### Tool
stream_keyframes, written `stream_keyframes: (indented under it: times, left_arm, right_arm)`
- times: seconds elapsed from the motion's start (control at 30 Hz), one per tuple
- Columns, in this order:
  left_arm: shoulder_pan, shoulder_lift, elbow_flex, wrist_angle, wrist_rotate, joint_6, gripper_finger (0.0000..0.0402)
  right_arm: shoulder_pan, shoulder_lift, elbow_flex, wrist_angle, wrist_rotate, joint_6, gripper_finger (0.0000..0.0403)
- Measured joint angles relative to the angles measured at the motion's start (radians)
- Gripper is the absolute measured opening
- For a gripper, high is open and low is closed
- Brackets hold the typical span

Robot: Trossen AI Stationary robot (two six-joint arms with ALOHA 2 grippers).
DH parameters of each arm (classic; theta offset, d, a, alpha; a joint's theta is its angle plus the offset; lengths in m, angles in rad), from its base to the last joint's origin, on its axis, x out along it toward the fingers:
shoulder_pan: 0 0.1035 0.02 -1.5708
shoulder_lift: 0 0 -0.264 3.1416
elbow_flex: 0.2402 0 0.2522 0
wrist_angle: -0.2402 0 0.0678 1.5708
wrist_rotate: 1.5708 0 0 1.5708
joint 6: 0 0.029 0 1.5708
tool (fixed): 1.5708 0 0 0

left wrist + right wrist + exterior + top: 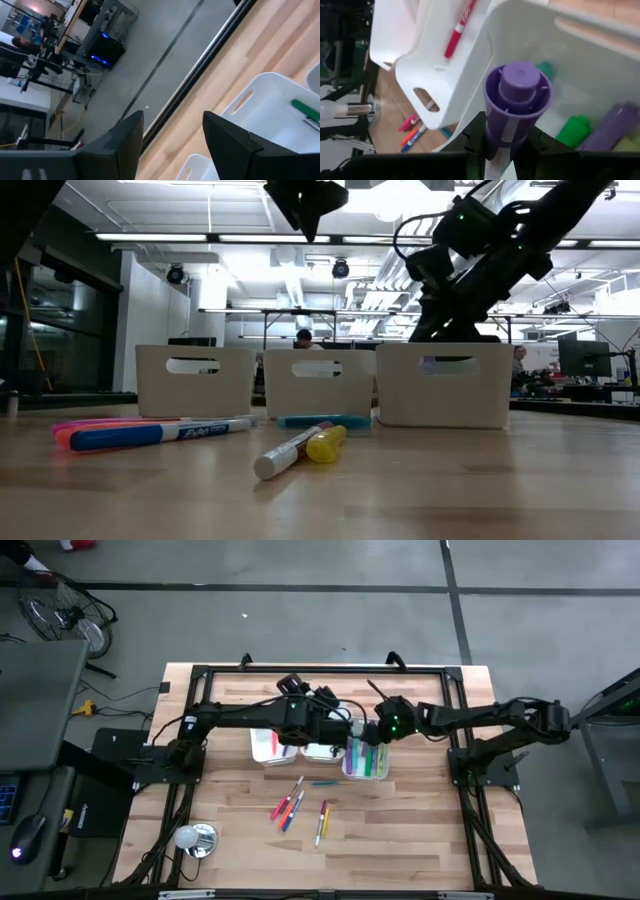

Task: Pick & Place Markers
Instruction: Put the violet highlighter into the right white bin

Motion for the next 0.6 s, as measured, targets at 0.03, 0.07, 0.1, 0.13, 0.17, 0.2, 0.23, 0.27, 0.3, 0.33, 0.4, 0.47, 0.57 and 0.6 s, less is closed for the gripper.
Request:
stream_keyframes:
  times: [0.03, 0.07, 0.1, 0.13, 0.17, 0.2, 0.23, 0.27, 0.3, 0.33, 0.4, 0.47, 0.57, 0.6]
  left_arm:
    - [0.006, 0.0, 0.0, 0.001, 0.0, 0.008, 0.0199]
    - [0.012, 0.0, 0.0, 0.0, -0.001, 0.014, 0.0199]
    - [0.018, 0.0, 0.0, 0.0, -0.001, 0.019, 0.0199]
    - [0.023, 0.0, 0.0, 0.002, -0.001, 0.027, 0.0199]
    - [0.028, 0.0, 0.0, 0.003, 0.0, 0.034, 0.0199]
    - [0.03, 0.0, 0.0, 0.003, -0.001, 0.037, 0.0199]
    - [0.033, 0.0, 0.0, 0.004, -0.001, 0.039, 0.0199]
    - [0.034, 0.0, 0.0, 0.005, -0.001, 0.04, 0.0199]
    - [0.035, 0.0, 0.0, 0.006, -0.001, 0.041, 0.0199]
    - [0.035, 0.0, 0.0, 0.006, -0.001, 0.041, 0.0199]
    - [0.034, 0.0, 0.0, 0.007, -0.003, 0.041, 0.0199]
    - [0.033, 0.0, 0.0, 0.007, -0.003, 0.041, 0.0199]
    - [0.032, 0.0, 0.0, 0.008, -0.003, 0.041, 0.0199]
    - [0.032, 0.0, 0.0, 0.008, -0.002, 0.041, 0.0199]
  right_arm:
    - [0.012, 0.0, 0.0, -0.013, 0.01, 0.013, 0.0055]
    - [0.023, 0.0, 0.0, -0.027, 0.019, 0.025, 0.0058]
    - [0.034, 0.0, 0.0, -0.038, 0.028, 0.038, 0.006]
    - [0.045, 0.0, 0.0, -0.045, 0.038, 0.048, 0.0061]
    - [0.054, 0.0, 0.0, -0.05, 0.045, 0.055, 0.0061]
    - [0.062, 0.0, 0.0, -0.054, 0.047, 0.064, 0.0061]
    - [0.068, 0.0, 0.0, -0.055, 0.049, 0.075, 0.0061]
    - [0.074, 0.0, 0.0, -0.054, 0.053, 0.081, 0.0062]
    - [0.078, 0.0, 0.0, -0.052, 0.053, 0.092, 0.0063]
    - [0.079, 0.0, 0.0, -0.051, 0.051, 0.099, 0.0063]
    - [0.079, 0.0, 0.0, -0.051, 0.035, 0.101, 0.0063]
    - [0.079, 0.0, 0.0, -0.053, 0.026, 0.101, 0.0064]
    - [0.079, 0.0, 0.0, -0.056, 0.025, 0.097, 0.0068]
    - [0.079, 0.0, 0.0, -0.056, 0.025, 0.095, 0.0072]
